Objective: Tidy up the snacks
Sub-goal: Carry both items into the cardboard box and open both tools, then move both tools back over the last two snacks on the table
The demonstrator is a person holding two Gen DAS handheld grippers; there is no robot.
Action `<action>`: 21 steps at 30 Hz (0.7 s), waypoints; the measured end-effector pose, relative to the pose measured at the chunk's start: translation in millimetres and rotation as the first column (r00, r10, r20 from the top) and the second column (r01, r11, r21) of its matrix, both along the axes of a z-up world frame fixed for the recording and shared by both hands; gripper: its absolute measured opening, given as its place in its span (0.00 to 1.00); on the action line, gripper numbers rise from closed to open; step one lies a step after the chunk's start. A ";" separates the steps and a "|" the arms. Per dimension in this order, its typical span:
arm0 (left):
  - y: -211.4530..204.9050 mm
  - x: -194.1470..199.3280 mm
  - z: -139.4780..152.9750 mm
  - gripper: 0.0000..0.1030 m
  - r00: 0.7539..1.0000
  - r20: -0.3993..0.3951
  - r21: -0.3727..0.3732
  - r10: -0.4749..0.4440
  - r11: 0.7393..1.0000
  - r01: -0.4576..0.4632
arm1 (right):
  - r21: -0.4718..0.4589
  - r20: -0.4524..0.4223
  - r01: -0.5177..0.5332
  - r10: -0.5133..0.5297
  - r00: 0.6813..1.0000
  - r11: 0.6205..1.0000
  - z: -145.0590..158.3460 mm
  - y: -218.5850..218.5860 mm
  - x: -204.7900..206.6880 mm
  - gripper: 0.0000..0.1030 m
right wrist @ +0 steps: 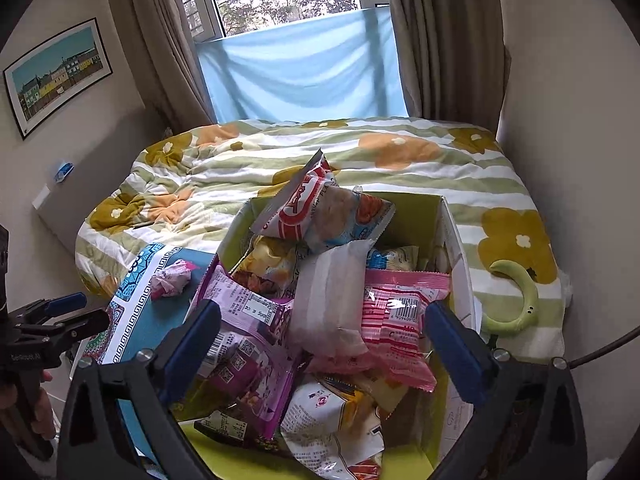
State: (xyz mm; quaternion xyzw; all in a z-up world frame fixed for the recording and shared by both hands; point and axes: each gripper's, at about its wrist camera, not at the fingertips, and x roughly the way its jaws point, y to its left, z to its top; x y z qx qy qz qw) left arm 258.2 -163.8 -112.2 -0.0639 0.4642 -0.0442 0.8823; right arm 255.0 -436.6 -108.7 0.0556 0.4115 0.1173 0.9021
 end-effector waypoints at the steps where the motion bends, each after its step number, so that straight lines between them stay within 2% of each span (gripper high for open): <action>1: 5.1 -0.6 2.4 0.95 1.000 0.006 -0.002 0.007 1.000 -0.007 | -0.004 0.002 0.004 -0.004 1.000 1.000 2.2 1.7 -1.0 0.99; 7: 35.5 4.9 10.2 0.95 0.999 0.027 -0.017 0.021 1.000 -0.021 | 0.052 -0.006 -0.006 0.006 1.000 0.999 15.5 19.8 -3.9 0.99; 12: 62.3 20.5 14.3 0.95 0.999 0.029 -0.002 -0.027 1.000 0.027 | 0.028 0.035 0.005 -0.006 0.999 1.000 30.7 54.3 -2.3 0.99; 21: 122.9 55.2 8.2 0.95 0.993 0.010 0.010 -0.116 0.993 0.116 | 0.033 0.033 0.072 -0.073 0.997 0.997 40.5 135.7 10.6 0.99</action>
